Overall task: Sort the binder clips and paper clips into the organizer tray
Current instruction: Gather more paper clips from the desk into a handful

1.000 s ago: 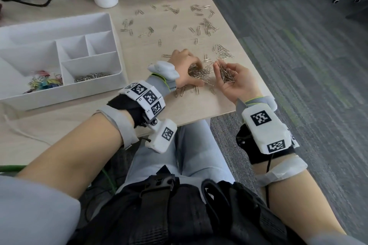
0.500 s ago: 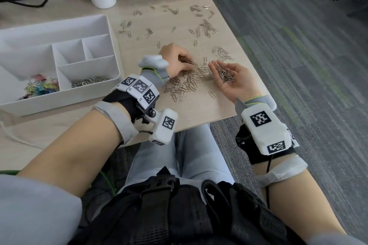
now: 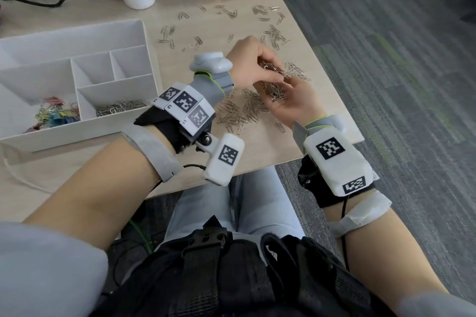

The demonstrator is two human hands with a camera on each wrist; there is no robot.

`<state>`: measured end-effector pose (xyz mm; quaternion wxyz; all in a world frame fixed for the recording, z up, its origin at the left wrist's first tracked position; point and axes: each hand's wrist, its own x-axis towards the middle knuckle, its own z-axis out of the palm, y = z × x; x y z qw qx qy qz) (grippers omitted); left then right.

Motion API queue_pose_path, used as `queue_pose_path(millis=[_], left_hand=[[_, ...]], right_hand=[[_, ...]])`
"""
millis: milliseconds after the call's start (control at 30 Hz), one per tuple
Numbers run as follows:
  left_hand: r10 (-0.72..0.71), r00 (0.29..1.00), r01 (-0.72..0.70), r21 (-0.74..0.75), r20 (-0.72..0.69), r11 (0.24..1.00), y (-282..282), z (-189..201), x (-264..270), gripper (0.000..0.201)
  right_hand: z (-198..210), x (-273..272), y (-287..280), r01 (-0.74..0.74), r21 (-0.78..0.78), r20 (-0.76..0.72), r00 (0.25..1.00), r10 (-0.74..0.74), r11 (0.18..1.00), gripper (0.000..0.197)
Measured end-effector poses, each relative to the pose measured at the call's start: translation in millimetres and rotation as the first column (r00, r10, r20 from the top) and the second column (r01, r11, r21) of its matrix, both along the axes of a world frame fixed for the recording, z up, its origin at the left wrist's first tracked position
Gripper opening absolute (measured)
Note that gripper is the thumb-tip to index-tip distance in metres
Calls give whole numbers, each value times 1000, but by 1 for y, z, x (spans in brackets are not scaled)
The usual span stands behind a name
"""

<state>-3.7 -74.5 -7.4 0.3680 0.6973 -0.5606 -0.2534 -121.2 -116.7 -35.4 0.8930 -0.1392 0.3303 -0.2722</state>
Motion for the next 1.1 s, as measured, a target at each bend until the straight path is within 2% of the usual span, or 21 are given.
queue_pose_path(millis=[200, 300, 400, 467, 567, 633, 667, 733, 800, 867, 967, 1100], left_hand=[[-115, 991, 114, 15, 64, 993, -5, 4, -4, 19], [-126, 991, 127, -4, 44, 992, -1, 10, -1, 22], [-70, 997, 68, -67, -16, 995, 3, 13, 4, 20], [41, 999, -43, -95, -23, 995, 5, 10, 10, 19], [151, 982, -150, -19, 111, 988, 13, 2, 25, 26], [100, 972, -130, 129, 213, 983, 21, -5, 34, 37], [52, 968, -106, 211, 247, 972, 26, -8, 36, 51], [-87, 942, -36, 354, 323, 934, 33, -13, 35, 92], [-207, 898, 1, 468, 388, 884, 40, -16, 28, 113], [-256, 871, 1, 520, 419, 854, 44, -21, 24, 110], [-261, 842, -2, 486, 473, 874, 46, -28, 22, 98], [-195, 912, 58, 358, 360, 932, 42, -32, 19, 79]], right_hand=[[6, 5, -3, -18, 77, 59, 998, 14, 997, 43], [5, 5, -6, 17, 116, 56, 998, -23, 993, 31], [3, 4, -8, 53, 167, 77, 995, -66, 985, 25], [2, 3, -7, 39, 173, 88, 995, -55, 984, 28], [3, -1, -5, 51, 156, 83, 994, -65, 986, 30], [3, -3, -4, 63, 152, 80, 994, -76, 986, 29], [4, -5, -3, 66, 150, 77, 994, -78, 987, 29], [5, -7, -3, 73, 156, 74, 994, -85, 985, 28], [6, -11, 0, 77, 161, 77, 993, -90, 984, 27], [6, -14, 3, 80, 160, 78, 993, -93, 984, 28], [7, -18, 5, 90, 148, 61, 993, -100, 985, 28], [6, -24, 7, 119, 152, 55, 990, -128, 981, 28]])
